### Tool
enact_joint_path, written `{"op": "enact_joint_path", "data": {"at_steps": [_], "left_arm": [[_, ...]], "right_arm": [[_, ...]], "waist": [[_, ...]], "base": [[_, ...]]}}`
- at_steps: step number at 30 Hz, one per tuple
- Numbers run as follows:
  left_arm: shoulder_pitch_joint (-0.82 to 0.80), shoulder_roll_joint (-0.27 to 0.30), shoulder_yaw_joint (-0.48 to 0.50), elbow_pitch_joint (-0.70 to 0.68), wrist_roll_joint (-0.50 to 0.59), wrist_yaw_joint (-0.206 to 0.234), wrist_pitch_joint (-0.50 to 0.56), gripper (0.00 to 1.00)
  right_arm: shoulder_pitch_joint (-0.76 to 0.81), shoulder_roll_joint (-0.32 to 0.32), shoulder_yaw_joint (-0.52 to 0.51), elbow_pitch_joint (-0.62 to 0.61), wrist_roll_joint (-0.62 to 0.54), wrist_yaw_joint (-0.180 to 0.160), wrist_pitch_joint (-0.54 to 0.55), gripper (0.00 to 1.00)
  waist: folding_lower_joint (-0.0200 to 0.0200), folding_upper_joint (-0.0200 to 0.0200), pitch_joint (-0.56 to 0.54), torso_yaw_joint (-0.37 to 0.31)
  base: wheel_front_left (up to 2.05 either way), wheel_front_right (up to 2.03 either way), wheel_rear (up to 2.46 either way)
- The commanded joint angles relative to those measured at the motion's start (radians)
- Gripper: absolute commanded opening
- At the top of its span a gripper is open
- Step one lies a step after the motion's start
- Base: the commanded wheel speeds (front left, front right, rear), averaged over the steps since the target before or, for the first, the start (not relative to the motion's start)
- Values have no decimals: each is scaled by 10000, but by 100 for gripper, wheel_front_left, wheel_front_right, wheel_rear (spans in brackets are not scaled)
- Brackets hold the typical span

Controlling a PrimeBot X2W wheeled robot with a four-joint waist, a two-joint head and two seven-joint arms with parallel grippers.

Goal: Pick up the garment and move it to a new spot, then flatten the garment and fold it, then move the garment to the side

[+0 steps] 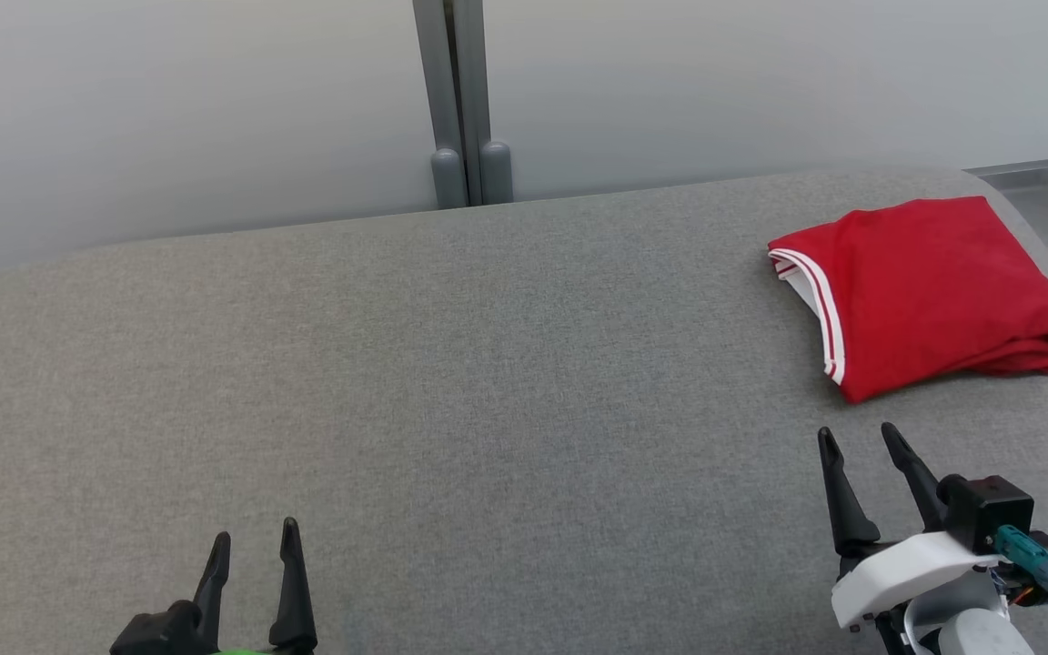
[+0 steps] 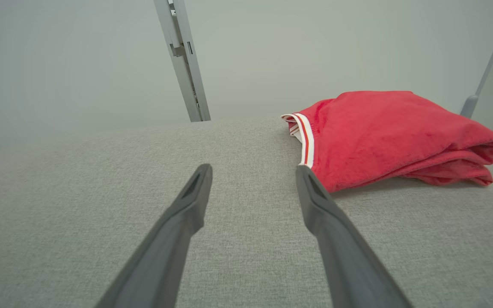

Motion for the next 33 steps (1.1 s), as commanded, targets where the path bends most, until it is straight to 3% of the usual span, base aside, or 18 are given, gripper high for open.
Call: {"op": "enact_joint_path", "data": {"at_steps": [1,2,6,33], "left_arm": [[-164,10,-14,29,-15,-19,5,100],[-5,0,-10,9,-25,-6,2,0],[65,-23,-29,384,-79,-4,14,0],[-703,-12,630,279,-4191,-237,1251,0]], "right_arm": [[-32,-34,-15,-22,-20,-18,-37,100],[-12,0,-1,6,8,0,3,0],[208,88,17,383,49,0,38,0],[40,47,-272,-50,4723,-3,1258,0]], "waist": [[1,0,13,17],[1,0,11,14],[1,0,13,17],[1,0,66,53]], "base": [[0,0,0],[0,0,0],[0,0,0],[0,0,0]]}}
